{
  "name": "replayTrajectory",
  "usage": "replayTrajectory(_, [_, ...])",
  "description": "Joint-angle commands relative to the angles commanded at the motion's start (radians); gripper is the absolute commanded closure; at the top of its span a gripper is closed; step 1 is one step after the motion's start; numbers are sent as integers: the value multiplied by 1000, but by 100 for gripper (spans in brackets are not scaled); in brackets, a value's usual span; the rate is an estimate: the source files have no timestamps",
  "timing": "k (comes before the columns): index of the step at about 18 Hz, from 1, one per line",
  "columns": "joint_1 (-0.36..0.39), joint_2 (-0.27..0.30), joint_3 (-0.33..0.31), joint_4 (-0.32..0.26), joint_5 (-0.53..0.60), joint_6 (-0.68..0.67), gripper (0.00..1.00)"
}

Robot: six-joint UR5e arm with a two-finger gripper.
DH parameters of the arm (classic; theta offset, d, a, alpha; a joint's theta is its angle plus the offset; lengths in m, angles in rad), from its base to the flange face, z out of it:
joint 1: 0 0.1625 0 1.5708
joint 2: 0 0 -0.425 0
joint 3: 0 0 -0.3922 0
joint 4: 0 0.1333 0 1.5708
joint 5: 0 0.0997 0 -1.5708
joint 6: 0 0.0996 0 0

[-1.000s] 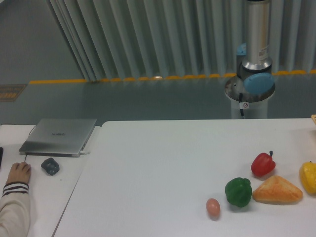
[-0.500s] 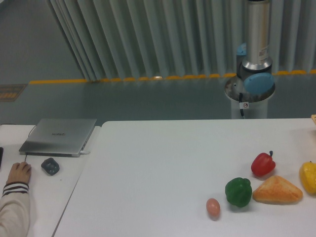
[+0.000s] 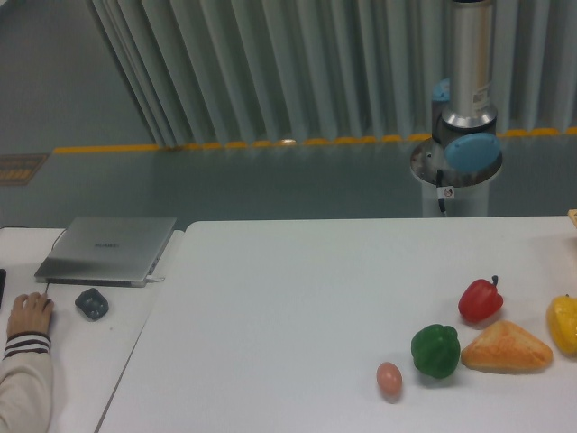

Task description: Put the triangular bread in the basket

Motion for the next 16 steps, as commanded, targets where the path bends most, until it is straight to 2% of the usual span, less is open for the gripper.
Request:
replayTrajectory(14, [-2, 2, 2, 2, -3, 0, 0])
replayTrajectory(16, [-11, 3, 24, 2, 3, 2, 0])
